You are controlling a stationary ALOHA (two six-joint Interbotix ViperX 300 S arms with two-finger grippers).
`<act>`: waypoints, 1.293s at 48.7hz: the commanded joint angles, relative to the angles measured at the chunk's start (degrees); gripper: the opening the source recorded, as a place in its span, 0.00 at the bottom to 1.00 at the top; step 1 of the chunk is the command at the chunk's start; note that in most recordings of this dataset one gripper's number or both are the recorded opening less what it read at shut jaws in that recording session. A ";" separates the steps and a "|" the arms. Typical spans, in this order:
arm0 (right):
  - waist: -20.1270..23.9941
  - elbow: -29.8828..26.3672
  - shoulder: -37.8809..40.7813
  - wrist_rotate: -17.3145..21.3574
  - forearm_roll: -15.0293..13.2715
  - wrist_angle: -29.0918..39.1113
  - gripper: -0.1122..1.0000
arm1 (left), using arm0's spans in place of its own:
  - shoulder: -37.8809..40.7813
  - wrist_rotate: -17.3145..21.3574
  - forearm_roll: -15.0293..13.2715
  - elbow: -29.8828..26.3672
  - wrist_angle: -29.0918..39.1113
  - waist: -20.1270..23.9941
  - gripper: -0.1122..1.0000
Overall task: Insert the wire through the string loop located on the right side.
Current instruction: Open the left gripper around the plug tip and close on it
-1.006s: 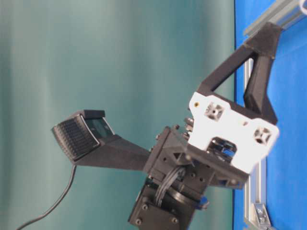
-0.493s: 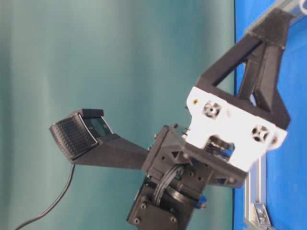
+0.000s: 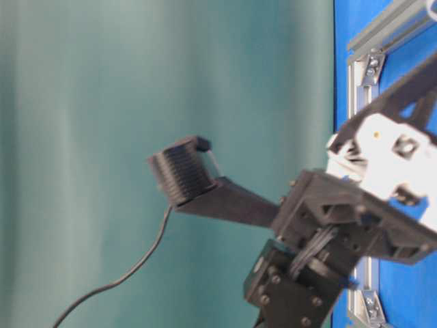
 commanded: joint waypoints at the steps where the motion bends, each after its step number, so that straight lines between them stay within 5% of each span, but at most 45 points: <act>1: 0.00 -0.88 -0.44 -0.09 -0.09 -0.44 0.07 | -0.97 -0.35 0.09 -1.32 -0.35 -0.18 0.91; 63: 0.00 -0.88 -0.53 -0.09 -0.09 -0.35 0.07 | -1.14 -0.44 0.09 -1.23 0.44 -0.26 0.89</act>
